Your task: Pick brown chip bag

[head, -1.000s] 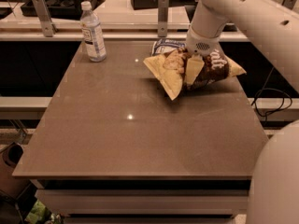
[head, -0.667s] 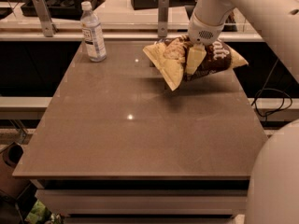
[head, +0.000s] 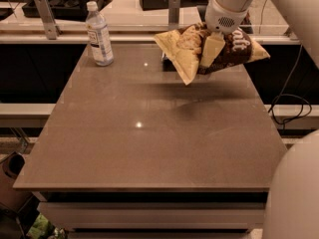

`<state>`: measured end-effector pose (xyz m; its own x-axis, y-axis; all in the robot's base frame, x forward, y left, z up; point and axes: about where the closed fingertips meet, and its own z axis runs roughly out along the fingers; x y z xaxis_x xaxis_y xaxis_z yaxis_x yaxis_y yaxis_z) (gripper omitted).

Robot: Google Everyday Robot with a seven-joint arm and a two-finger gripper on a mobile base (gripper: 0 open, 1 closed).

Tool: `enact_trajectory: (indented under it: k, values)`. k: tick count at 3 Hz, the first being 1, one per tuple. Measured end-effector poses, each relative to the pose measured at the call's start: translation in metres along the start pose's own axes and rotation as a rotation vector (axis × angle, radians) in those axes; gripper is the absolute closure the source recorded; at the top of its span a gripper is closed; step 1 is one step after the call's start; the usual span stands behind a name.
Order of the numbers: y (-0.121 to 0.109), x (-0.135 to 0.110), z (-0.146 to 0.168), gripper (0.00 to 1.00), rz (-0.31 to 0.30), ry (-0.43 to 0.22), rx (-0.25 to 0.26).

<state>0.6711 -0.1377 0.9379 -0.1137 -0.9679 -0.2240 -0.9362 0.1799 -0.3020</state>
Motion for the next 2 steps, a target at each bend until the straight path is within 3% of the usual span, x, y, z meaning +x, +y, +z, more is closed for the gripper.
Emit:
enact_trajectory:
  k: [1,2]
  values:
    - [-0.0063,-0.0074,-0.0276,1.00,-0.013,0.011,0.050]
    - [-0.0063,-0.0074,-0.0276,1.00,-0.013,0.011,0.050]
